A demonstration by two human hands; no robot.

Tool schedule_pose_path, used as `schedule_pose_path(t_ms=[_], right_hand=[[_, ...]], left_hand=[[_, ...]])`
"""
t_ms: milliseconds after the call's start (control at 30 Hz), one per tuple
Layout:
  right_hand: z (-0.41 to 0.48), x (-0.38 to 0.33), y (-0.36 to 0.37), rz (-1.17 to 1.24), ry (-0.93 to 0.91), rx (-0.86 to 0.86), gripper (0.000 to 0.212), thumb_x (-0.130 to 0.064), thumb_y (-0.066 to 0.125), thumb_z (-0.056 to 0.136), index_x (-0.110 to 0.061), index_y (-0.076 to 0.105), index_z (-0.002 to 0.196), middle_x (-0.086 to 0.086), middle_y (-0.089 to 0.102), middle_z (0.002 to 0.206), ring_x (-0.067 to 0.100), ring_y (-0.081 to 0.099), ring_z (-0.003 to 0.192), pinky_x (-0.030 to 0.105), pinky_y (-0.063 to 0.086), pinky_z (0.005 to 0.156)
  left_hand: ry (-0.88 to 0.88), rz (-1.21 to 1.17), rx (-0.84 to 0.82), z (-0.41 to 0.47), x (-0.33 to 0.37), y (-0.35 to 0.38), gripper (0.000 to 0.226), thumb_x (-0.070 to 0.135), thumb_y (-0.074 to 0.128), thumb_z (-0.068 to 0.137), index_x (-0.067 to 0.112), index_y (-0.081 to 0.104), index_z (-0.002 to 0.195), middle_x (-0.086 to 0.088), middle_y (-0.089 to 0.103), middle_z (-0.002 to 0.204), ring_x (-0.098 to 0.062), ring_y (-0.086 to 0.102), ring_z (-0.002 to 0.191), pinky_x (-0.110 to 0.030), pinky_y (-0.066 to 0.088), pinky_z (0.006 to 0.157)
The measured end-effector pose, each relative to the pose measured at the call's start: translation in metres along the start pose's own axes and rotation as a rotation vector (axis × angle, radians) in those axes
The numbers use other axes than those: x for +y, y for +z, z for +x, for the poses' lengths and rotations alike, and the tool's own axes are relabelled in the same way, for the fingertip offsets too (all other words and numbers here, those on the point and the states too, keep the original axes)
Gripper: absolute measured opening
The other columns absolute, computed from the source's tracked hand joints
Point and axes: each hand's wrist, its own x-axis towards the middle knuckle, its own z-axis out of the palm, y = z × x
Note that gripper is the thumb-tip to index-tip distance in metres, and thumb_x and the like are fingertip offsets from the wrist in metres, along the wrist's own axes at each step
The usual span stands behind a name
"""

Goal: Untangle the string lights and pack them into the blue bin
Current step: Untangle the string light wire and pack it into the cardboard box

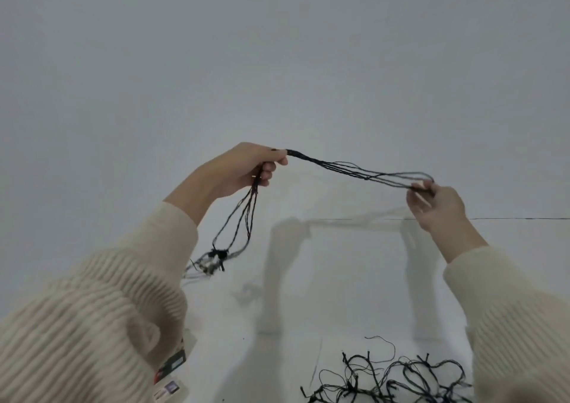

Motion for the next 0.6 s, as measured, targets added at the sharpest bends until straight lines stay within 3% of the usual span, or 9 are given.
schedule_pose_path(t_ms=[100, 167, 267, 333, 400, 467, 533, 600], right_hand=[[0.004, 0.037, -0.028, -0.185, 0.17, 0.0, 0.032, -0.011, 0.037, 0.098, -0.011, 0.052, 0.07, 0.0, 0.058, 0.037, 0.017, 0.048, 0.062, 0.015, 0.046, 0.035], [-0.001, 0.057, -0.043, -0.392, 0.311, -0.063, 0.025, -0.011, 0.042, 0.096, -0.007, 0.057, 0.076, 0.006, 0.063, 0.052, 0.02, 0.05, 0.063, 0.019, 0.049, 0.036], [-0.013, 0.079, -0.049, -0.933, 0.347, -0.195, 0.018, -0.019, 0.056, 0.092, -0.003, 0.063, 0.1, 0.009, 0.063, 0.085, 0.023, 0.055, 0.07, 0.029, 0.051, 0.055], [-0.021, 0.082, -0.036, -1.123, 0.17, -0.261, 0.046, -0.039, 0.059, 0.09, -0.008, 0.054, 0.123, 0.006, 0.058, 0.108, 0.023, 0.055, 0.091, 0.033, 0.046, 0.073], [-0.04, 0.076, -0.01, -1.019, -0.037, -0.454, 0.07, -0.058, 0.055, 0.081, -0.018, 0.041, 0.138, -0.003, 0.048, 0.129, 0.018, 0.047, 0.118, 0.034, 0.04, 0.092], [-0.062, 0.068, 0.02, -0.813, -0.108, -0.676, 0.087, -0.064, 0.056, 0.07, -0.026, 0.029, 0.144, -0.013, 0.047, 0.129, 0.012, 0.037, 0.129, 0.036, 0.031, 0.106], [-0.076, 0.069, 0.045, -0.7, -0.113, -0.836, 0.083, -0.056, 0.065, 0.072, -0.03, 0.029, 0.143, -0.018, 0.056, 0.114, 0.011, 0.043, 0.125, 0.038, 0.03, 0.103], [-0.08, 0.08, 0.058, -0.625, -0.081, -0.906, 0.066, -0.031, 0.072, 0.078, -0.024, 0.04, 0.135, -0.009, 0.067, 0.099, 0.016, 0.061, 0.105, 0.037, 0.037, 0.092]], left_hand=[[0.029, -0.008, 0.061, 0.004, 0.004, -0.001, 0.021, 0.021, 0.054, 0.093, 0.012, 0.059, 0.076, 0.008, 0.033, 0.052, -0.007, 0.034, 0.042, -0.021, 0.031, 0.051], [0.032, 0.005, 0.096, 0.006, 0.005, -0.001, 0.021, 0.021, 0.054, 0.094, 0.011, 0.059, 0.076, 0.005, 0.032, 0.057, -0.008, 0.033, 0.042, -0.02, 0.031, 0.049], [0.0, 0.053, 0.1, 0.008, 0.004, 0.004, 0.02, 0.021, 0.054, 0.094, 0.01, 0.061, 0.078, 0.002, 0.036, 0.061, -0.011, 0.036, 0.049, -0.021, 0.036, 0.052], [-0.027, 0.098, 0.048, 0.01, 0.003, 0.011, 0.019, 0.021, 0.054, 0.094, 0.009, 0.061, 0.082, 0.001, 0.041, 0.062, -0.013, 0.04, 0.053, -0.021, 0.041, 0.053], [-0.04, 0.121, -0.031, 0.011, 0.003, 0.021, 0.017, 0.02, 0.053, 0.094, 0.007, 0.061, 0.085, 0.0, 0.045, 0.062, -0.013, 0.045, 0.055, -0.021, 0.047, 0.054], [-0.034, 0.115, -0.115, 0.012, 0.003, 0.035, 0.018, 0.019, 0.052, 0.095, 0.007, 0.061, 0.085, 0.0, 0.047, 0.061, -0.013, 0.047, 0.055, -0.023, 0.05, 0.057], [-0.01, 0.099, -0.164, 0.014, 0.004, 0.048, 0.019, 0.019, 0.052, 0.095, 0.008, 0.061, 0.083, -0.001, 0.05, 0.06, -0.012, 0.051, 0.053, -0.024, 0.051, 0.059], [0.02, 0.04, -0.139, 0.017, 0.006, 0.054, 0.02, 0.019, 0.051, 0.095, 0.009, 0.06, 0.081, 0.001, 0.052, 0.057, -0.011, 0.052, 0.05, -0.023, 0.048, 0.057]])
